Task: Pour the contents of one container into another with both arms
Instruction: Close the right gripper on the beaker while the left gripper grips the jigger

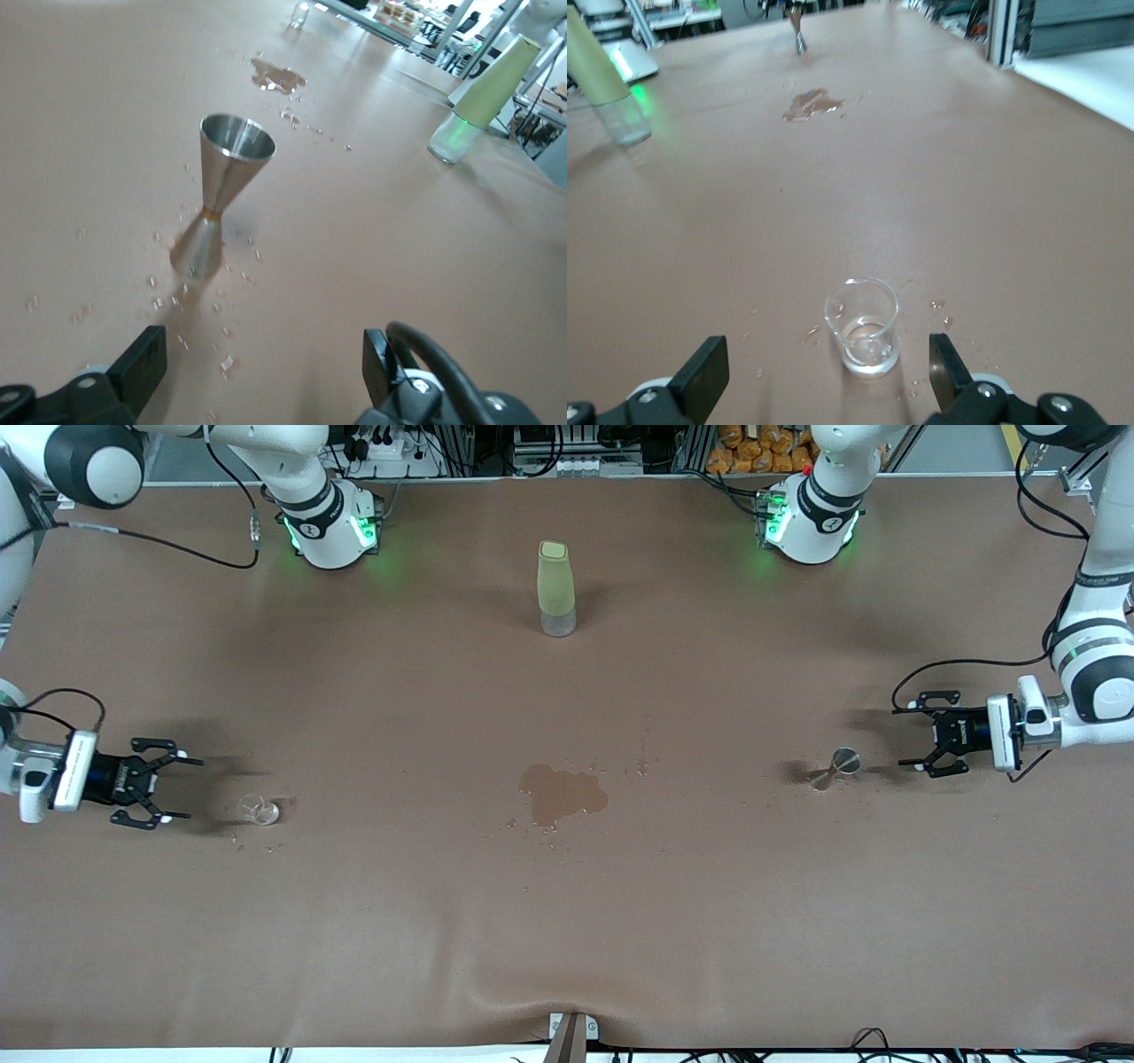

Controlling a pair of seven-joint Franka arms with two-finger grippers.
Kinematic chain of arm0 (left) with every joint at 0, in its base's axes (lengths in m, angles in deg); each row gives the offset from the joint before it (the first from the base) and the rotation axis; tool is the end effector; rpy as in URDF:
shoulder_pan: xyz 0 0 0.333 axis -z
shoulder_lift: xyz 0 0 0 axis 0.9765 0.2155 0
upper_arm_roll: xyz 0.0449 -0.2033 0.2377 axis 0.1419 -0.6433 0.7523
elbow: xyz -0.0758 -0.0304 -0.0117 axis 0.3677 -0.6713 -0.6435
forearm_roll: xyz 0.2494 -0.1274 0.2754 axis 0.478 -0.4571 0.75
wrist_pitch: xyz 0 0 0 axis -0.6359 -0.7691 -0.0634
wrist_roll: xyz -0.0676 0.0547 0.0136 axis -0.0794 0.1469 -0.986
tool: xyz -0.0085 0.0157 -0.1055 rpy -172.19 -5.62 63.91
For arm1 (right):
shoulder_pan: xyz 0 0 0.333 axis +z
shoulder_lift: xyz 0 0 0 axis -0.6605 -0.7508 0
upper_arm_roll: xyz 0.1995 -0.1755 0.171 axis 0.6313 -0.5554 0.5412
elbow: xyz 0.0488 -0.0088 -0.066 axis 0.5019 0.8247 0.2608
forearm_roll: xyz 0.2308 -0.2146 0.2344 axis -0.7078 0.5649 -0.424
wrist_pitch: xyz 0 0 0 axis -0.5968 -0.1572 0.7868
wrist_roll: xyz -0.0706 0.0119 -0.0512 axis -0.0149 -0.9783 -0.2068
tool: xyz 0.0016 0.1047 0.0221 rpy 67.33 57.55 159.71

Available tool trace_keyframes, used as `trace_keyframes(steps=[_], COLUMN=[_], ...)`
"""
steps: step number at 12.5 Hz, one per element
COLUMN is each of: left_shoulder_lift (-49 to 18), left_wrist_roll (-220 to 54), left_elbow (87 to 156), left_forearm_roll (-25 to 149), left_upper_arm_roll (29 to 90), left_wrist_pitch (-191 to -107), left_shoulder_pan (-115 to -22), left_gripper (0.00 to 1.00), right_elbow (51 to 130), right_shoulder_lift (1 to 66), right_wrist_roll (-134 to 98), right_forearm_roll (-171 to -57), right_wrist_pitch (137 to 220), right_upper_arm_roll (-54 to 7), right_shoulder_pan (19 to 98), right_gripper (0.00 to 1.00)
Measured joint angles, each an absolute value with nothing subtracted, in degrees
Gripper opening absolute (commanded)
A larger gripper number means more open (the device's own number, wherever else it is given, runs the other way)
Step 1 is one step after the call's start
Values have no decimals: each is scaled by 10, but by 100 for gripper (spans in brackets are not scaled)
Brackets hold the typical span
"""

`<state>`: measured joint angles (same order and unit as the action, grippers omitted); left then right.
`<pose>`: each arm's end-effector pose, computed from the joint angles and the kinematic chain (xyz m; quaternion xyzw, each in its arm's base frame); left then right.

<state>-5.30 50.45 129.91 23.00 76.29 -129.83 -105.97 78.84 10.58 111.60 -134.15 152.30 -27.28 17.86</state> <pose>0.5266 0.1904 0.1622 0.6974 -0.5069 0.2676 0.4302 0.5960 -0.2574 0.1775 -0.6639 -0.5486 -0.3509 0.3677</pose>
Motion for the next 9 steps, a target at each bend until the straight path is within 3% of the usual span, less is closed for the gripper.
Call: trace_keyframes(steps=[4, 9], left_shoulder_lift=[-33, -3], left_wrist_roll=[590, 654], left_elbow=[1281, 1266], left_forearm_roll=[222, 189], left_upper_arm_roll=[744, 727], left_wrist_pitch=[-1297, -1296], left_shoulder_pan=[-1059, -1059], left_gripper=[79, 77], right_elbow=[788, 787], right_shoulder_lift=[42, 12], right_wrist_roll=[1190, 1227], right_forearm_roll=[-1439, -1468], right_wrist_pitch=[1522, 1520], right_upper_arm_roll=[-272, -261], right_shoulder_pan=[175, 175], right_gripper=[100, 100])
